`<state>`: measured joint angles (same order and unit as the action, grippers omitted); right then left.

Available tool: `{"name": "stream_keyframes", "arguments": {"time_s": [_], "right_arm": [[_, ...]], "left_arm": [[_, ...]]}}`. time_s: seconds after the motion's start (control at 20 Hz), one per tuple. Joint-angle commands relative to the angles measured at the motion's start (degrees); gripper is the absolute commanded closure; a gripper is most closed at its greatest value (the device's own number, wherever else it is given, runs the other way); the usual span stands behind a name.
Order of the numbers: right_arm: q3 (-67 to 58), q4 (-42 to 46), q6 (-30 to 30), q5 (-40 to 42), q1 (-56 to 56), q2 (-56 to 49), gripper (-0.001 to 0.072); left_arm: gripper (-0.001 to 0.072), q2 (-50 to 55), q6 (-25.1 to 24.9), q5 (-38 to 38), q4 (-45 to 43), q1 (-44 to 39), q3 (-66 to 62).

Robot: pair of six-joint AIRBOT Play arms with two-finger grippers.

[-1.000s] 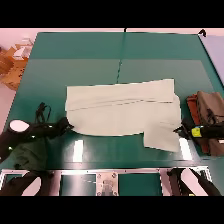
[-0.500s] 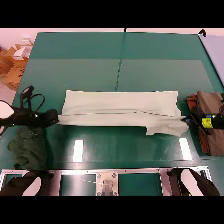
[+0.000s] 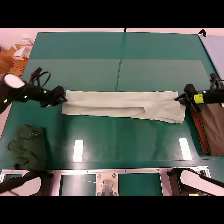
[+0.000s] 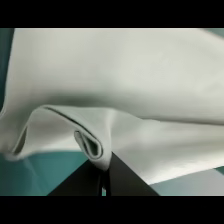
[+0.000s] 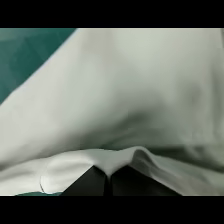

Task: Fold the shirts.

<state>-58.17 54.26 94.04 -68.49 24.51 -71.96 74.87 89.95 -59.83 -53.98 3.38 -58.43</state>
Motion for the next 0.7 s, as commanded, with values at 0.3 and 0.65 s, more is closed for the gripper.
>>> {"name": "stream_keyframes", "arguments": {"time_s": [0.3, 0.65], "right_arm": [[-10.91, -5.60, -7.48, 10.78, -1.01, -17.90, 0.0411], [-17.40, 6.12, -18.91, -9.38, 10.86, -18.95, 0.0104]], "left_arm": [[0.0006, 19.58, -1.95, 12.28, 6.99, 0.50, -16.61], [0.0202, 19.47, -2.05, -9.42, 6.40, 9.77, -25.73]]}}
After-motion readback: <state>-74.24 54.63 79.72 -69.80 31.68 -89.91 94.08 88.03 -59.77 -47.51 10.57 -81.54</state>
